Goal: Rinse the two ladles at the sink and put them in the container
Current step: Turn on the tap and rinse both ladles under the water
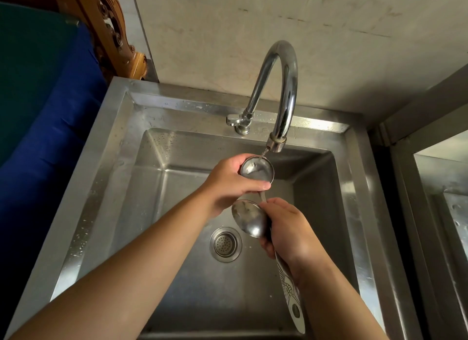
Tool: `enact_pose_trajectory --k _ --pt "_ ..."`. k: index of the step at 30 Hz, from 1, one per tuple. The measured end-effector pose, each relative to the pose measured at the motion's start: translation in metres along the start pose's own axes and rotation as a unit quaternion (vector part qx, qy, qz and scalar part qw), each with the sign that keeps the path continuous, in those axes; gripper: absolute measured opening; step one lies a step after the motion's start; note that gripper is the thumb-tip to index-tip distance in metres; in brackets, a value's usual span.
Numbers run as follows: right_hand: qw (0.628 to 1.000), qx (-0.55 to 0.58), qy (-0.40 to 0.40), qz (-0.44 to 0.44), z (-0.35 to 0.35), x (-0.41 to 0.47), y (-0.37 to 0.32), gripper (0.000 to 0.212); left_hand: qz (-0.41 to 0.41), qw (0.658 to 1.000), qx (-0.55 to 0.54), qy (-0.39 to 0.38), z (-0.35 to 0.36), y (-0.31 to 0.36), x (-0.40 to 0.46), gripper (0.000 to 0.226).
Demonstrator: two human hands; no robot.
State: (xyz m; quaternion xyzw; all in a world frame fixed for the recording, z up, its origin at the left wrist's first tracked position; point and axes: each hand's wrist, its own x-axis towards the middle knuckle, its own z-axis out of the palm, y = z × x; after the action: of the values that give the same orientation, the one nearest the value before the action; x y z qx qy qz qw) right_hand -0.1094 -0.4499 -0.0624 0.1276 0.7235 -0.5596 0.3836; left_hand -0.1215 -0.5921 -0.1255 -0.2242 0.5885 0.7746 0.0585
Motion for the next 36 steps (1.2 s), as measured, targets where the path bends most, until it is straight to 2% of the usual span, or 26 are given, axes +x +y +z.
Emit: enact_pose_trajectory --k 6,10,15,19,22,26,29,33,36 --pt "1.000 0.017 -0.003 0.005 0.007 -0.002 0.003 0.024 0.064 0.992 0.073 0.084 0.012 0.000 0.006 0.012" --pt "1.000 -0.019 0.000 -0.007 0.004 0.000 -0.001 0.021 0.091 0.981 0.131 0.114 0.012 0.002 0.010 0.013" --pt "1.000 -0.020 0.004 -0.008 0.001 0.001 -0.007 0.019 0.107 0.973 0.186 0.079 0.003 0.004 0.011 0.021" --pt "1.000 -0.018 0.005 0.004 0.000 0.004 -0.008 0.017 0.040 0.996 0.073 0.001 -0.002 0.008 0.004 0.035" --pt "1.000 -0.023 0.006 0.009 0.000 0.006 -0.007 0.019 0.003 0.998 -0.036 -0.059 -0.008 0.006 0.001 0.054" --pt "1.000 -0.029 0.003 0.012 0.000 0.008 -0.005 0.019 0.018 0.995 -0.063 -0.080 -0.013 0.001 -0.002 0.055" --pt "0.999 -0.030 -0.001 0.019 0.001 0.007 -0.004 0.018 0.023 0.997 -0.058 -0.036 -0.009 -0.001 0.001 0.049" --pt "0.999 -0.048 0.001 0.004 0.004 0.005 0.003 0.021 0.040 0.998 0.029 0.038 -0.002 -0.002 0.006 0.033" --pt "0.999 -0.045 0.005 -0.010 0.006 0.005 0.008 0.022 0.079 0.984 0.124 0.099 0.003 -0.003 0.008 0.014"
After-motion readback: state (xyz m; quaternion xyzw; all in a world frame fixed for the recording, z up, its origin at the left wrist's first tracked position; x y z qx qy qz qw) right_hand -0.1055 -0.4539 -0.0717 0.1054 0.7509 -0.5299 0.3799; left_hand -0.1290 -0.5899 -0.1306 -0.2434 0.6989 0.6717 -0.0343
